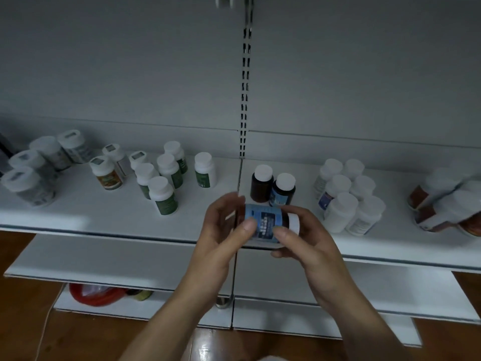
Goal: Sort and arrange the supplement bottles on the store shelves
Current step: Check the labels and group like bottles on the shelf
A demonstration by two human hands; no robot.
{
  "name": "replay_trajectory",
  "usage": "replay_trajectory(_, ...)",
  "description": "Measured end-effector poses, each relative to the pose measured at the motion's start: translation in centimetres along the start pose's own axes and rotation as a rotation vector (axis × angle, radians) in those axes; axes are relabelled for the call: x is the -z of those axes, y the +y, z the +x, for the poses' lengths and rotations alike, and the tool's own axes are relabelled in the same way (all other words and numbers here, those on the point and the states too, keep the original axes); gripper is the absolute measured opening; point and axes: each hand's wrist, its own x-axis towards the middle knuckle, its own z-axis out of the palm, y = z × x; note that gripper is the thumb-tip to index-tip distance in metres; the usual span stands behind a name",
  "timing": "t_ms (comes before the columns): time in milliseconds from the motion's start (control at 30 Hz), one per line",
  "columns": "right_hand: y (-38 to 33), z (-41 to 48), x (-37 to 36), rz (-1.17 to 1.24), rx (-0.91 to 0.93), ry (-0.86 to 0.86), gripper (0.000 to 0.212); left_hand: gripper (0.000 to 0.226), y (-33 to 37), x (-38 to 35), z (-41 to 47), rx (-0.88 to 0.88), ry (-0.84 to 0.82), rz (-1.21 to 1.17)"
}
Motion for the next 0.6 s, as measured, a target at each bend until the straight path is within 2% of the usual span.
replay_trajectory(67,0.0,0.2,-0.4,0.029,-0.044,0.024,0.040,0.060,0.3,1.1,0.1,-0.084,-0.128,0.044)
replay_trajectory(133,0.0,0.2,-1.1,0.042,-0.054,0.036,0.040,0.053,0.7,2.0,0.3,-0.119,-0.182,0.058)
replay_trajectory(200,0.1,0.2,-1.8,0.053,-0.023,0.035,0.041,0.045,0.9,2.6,0.4,-0.109,-0.153,0.042)
replay_trajectory(300,0.3,0.0,-2.8,0.001,0.052,0.016,0.053,0.040,0.7,3.2,0.5,-0.045,-0.075,0.035)
replay_trajectory(400,0.5,-0.2,-3.9,-0.004,0.030,0.087,0.039,0.040,0.3,4.4,0.6,-0.021,-0.097,0.070)
replay_trajectory(500,0.7,-0.2,-4.6,0.021,-0.008,0.172,0.023,0.058,0.2,5.6,0.4,-0.049,-0.246,0.085)
replay_trajectory(600,0.6,-0.4,-4.9,-0.011,-0.007,0.159,0.032,0.050,0.2,5.9,0.6,-0.090,-0.282,0.076)
